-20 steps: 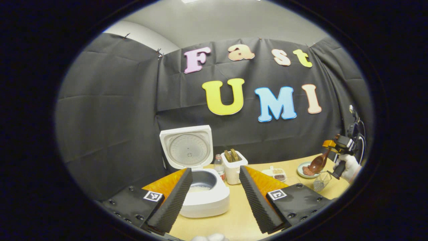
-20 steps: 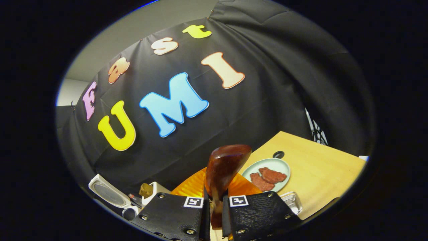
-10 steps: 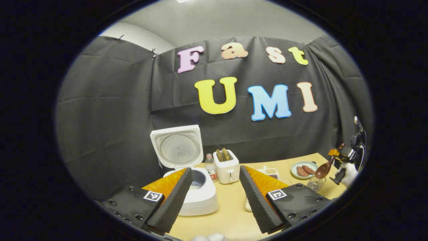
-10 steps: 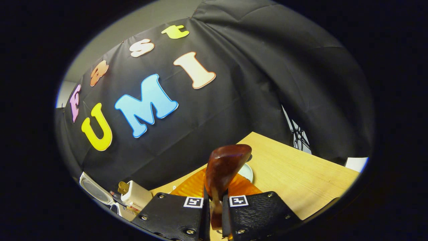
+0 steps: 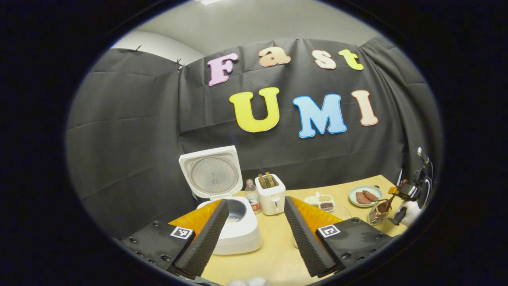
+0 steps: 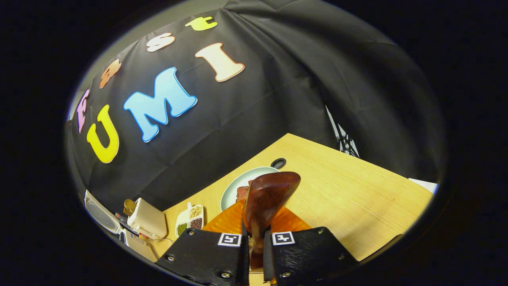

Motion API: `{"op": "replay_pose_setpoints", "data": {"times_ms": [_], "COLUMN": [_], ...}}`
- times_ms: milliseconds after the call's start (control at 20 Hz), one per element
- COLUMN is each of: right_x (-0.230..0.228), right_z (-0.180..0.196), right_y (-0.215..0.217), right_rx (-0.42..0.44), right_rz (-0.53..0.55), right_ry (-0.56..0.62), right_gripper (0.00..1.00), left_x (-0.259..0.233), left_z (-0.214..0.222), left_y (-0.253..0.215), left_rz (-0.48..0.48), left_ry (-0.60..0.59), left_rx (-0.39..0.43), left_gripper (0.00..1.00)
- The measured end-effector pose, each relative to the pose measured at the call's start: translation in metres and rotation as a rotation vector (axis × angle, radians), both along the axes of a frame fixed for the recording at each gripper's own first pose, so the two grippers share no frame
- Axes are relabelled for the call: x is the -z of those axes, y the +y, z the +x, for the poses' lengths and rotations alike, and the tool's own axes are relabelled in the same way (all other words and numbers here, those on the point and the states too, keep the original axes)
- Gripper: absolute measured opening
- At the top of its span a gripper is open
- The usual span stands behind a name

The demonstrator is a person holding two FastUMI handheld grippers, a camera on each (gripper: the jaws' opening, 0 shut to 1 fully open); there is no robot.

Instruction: Close the left gripper, press the button to open the rice cooker; take a wooden spoon from the chopstick holder with the right hand, scoop a spoonful of rice and pour it into the rice cooker, then put the wooden spoon back into the chopstick holder.

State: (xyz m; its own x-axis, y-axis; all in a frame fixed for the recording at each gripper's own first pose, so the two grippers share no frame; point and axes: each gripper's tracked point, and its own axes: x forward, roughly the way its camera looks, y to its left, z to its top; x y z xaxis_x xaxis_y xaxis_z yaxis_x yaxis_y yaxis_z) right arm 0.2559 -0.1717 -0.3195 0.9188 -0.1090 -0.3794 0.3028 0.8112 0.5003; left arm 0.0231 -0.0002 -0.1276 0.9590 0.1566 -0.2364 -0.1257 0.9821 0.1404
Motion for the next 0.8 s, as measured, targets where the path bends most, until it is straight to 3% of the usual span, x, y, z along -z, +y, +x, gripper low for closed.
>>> {"op": "replay_pose_setpoints", "data": {"times_ms": [400, 450, 600, 650, 800], "right_x": [0.004, 0.002, -0.007, -0.012, -0.059], "right_z": [-0.009, -0.009, -0.023, -0.028, -0.049], "right_y": [-0.008, -0.008, -0.023, -0.028, -0.035], "right_rx": [0.01, 0.008, 0.046, 0.06, 0.067], "right_rz": [0.003, 0.004, -0.069, -0.095, -0.205], "right_ry": [0.019, 0.014, 0.037, 0.03, -0.036], "right_gripper": [0.16, 0.24, 0.87, 0.98, 0.98], "left_x": [0.002, 0.003, -0.005, -0.005, -0.01], "left_z": [0.005, 0.003, 0.007, 0.007, 0.009], "left_y": [0.001, 0.001, 0.004, 0.004, 0.008], "left_rz": [-0.005, -0.006, -0.008, -0.006, 0.004], "left_ry": [0.01, 0.009, -0.007, -0.01, -0.028], "left_rx": [-0.001, 0.0, 0.004, 0.007, 0.016], "left_gripper": [1.0, 1.0, 0.96, 0.98, 0.98]}}
